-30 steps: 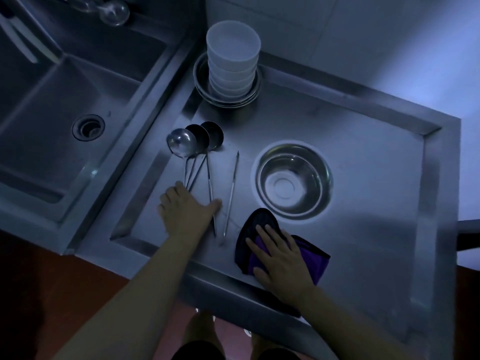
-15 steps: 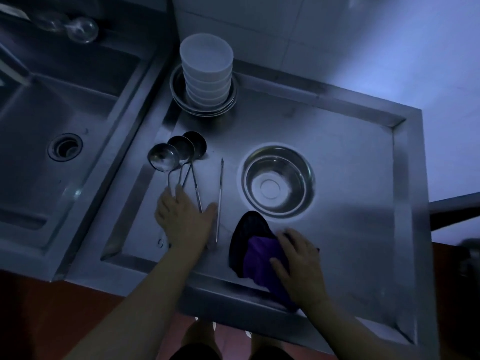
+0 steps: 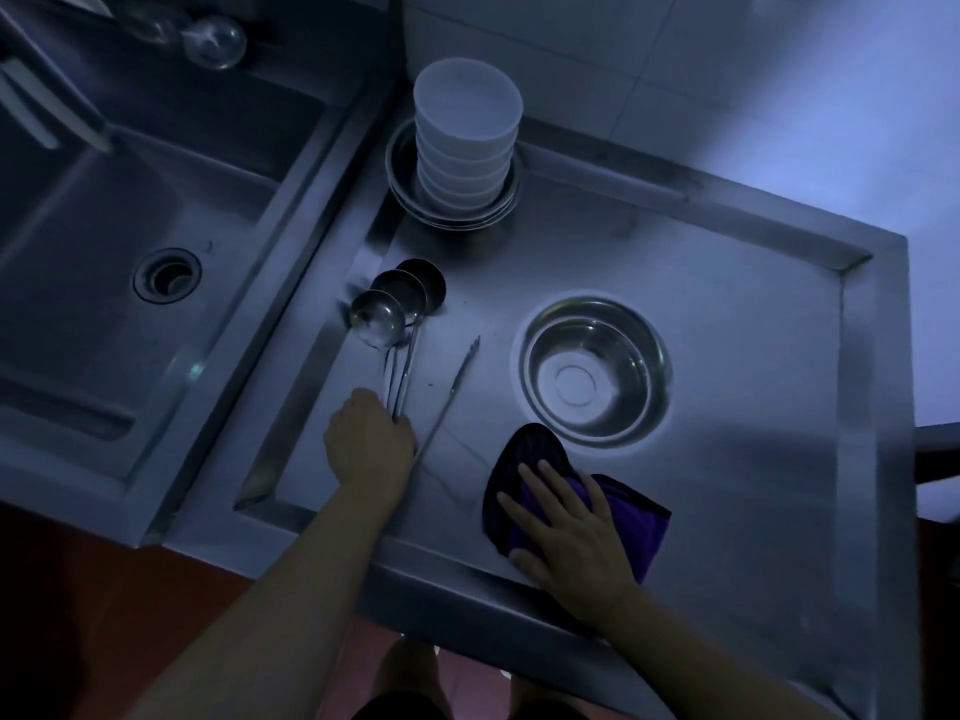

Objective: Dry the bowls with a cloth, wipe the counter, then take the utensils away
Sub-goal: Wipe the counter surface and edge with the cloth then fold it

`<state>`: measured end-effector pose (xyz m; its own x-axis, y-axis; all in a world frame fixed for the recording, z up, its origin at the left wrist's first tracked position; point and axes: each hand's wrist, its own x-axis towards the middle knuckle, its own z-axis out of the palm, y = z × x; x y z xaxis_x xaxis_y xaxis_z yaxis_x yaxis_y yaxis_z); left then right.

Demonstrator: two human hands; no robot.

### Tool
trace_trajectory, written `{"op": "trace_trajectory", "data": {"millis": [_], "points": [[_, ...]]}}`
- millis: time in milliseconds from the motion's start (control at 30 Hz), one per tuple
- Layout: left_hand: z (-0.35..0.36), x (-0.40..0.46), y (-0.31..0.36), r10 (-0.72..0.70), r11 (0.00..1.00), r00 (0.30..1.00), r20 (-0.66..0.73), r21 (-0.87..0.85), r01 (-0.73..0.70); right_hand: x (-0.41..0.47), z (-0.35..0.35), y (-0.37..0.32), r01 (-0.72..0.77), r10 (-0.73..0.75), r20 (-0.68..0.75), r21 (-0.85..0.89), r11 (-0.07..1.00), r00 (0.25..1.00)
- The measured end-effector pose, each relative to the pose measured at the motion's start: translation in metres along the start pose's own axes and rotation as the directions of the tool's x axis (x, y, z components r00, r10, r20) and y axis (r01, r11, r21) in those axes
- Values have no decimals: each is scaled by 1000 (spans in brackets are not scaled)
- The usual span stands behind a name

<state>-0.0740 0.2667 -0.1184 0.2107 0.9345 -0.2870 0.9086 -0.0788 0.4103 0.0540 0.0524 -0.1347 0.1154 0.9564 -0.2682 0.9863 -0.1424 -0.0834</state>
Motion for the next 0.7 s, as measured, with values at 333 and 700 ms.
{"op": "trace_trajectory", "data": {"millis": [333,700], "points": [[-29,25,-16,-7,996,997,77,92,0,82,-16,-6,-111,111,5,-2,994,994],[-105,66,-106,-15,998,996,-87,52,20,280,-55,0,-258,259,-112,19,966,959]]}}
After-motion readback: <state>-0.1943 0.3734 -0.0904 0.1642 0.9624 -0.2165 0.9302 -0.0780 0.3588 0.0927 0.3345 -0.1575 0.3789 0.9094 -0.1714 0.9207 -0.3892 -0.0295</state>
